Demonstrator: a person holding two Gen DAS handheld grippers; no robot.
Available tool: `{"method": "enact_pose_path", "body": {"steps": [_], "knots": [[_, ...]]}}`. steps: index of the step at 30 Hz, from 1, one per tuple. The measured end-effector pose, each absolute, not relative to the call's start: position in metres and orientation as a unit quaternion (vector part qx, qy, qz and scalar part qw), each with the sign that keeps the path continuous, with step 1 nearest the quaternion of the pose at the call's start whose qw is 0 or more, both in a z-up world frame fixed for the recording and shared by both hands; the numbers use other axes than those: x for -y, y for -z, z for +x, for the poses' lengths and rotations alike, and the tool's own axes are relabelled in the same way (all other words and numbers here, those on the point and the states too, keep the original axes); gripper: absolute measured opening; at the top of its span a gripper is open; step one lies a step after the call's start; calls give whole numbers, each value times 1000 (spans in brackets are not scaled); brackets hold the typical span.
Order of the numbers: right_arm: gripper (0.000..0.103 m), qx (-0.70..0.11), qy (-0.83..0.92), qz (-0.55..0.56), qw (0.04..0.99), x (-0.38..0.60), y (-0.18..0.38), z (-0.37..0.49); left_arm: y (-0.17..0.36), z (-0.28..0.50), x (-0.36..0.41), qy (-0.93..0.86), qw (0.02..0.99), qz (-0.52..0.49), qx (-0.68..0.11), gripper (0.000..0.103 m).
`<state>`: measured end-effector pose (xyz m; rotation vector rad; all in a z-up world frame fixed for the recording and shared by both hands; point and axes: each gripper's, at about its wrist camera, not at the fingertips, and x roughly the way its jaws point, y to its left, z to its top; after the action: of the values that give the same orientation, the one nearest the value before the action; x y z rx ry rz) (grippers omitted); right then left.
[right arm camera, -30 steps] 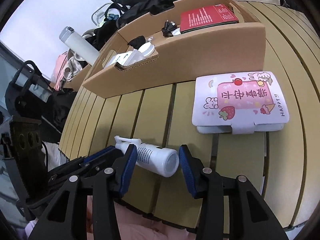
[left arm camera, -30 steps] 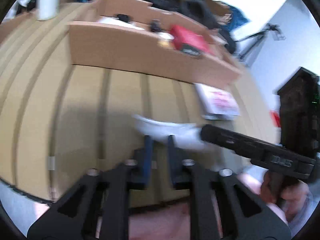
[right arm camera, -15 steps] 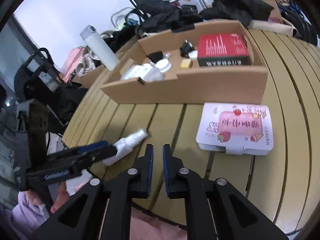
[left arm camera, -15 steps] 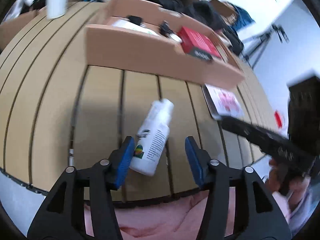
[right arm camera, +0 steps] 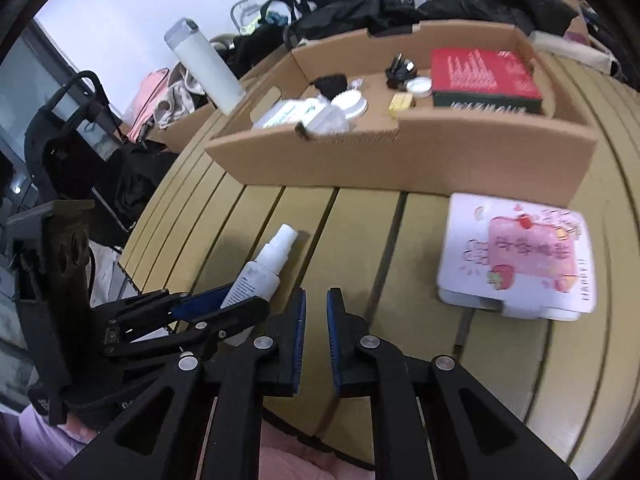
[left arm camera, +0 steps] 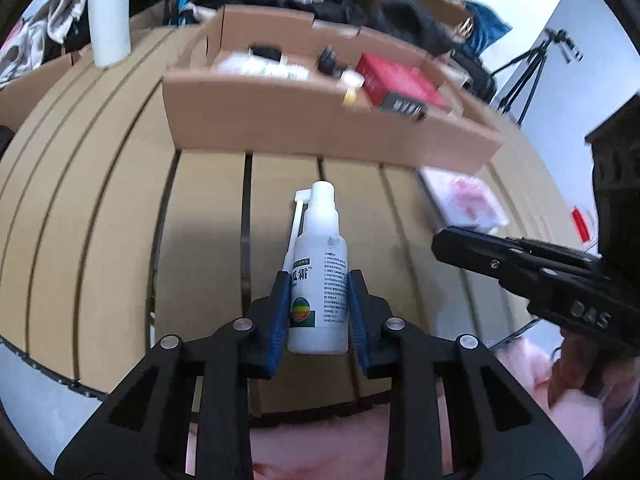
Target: Organize objects
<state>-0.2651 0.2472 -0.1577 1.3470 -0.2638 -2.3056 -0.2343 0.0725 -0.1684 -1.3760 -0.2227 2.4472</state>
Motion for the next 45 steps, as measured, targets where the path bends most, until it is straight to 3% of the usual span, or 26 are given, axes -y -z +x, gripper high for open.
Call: {"method": "enact_pose_path", "body": {"steps": [8,14,21,22,24,26,27,28,29,33,35,39,40,45], "knots": [[12,74,875,450,162,-286,116,-254,92,-226,-69,-885,185,-418,91,24],[12,23,894,428,133,-293,77,-280,53,-287,-81,-881,197,-419,92,24],[12,16,875,469,117,-285,84,-379,94,-403,-119,-850,148,-499,76,25],[12,14,866,487,112,-284,95,-393,106,-410,-123,-851,143,-501,69,28],[12,-11,849,517,111,-276,120,-413,127,-419,-129,-856,128,-498,49,48],[21,-13,843,526,116,-275,134,-418,133,-417,-128,-865,123,-483,47,59],[50,-5,843,524,119,-277,136,-418,133,-413,-126,-869,127,-475,55,64],[94,4,845,520,125,-280,137,-416,131,-410,-124,-870,130,-472,60,73],[102,11,848,513,133,-282,136,-413,127,-406,-121,-871,131,-469,59,76],[103,5,864,487,128,-293,115,-395,98,-385,-108,-876,115,-467,44,76],[103,4,875,468,125,-303,95,-373,78,-361,-95,-885,109,-451,49,87],[103,8,894,431,124,-322,59,-317,42,-285,-71,-902,73,-425,25,96],[103,4,899,421,123,-327,51,-298,35,-262,-66,-906,68,-417,19,102],[103,-33,911,403,81,-339,31,-198,23,-156,-40,-906,69,-414,55,103]]}}
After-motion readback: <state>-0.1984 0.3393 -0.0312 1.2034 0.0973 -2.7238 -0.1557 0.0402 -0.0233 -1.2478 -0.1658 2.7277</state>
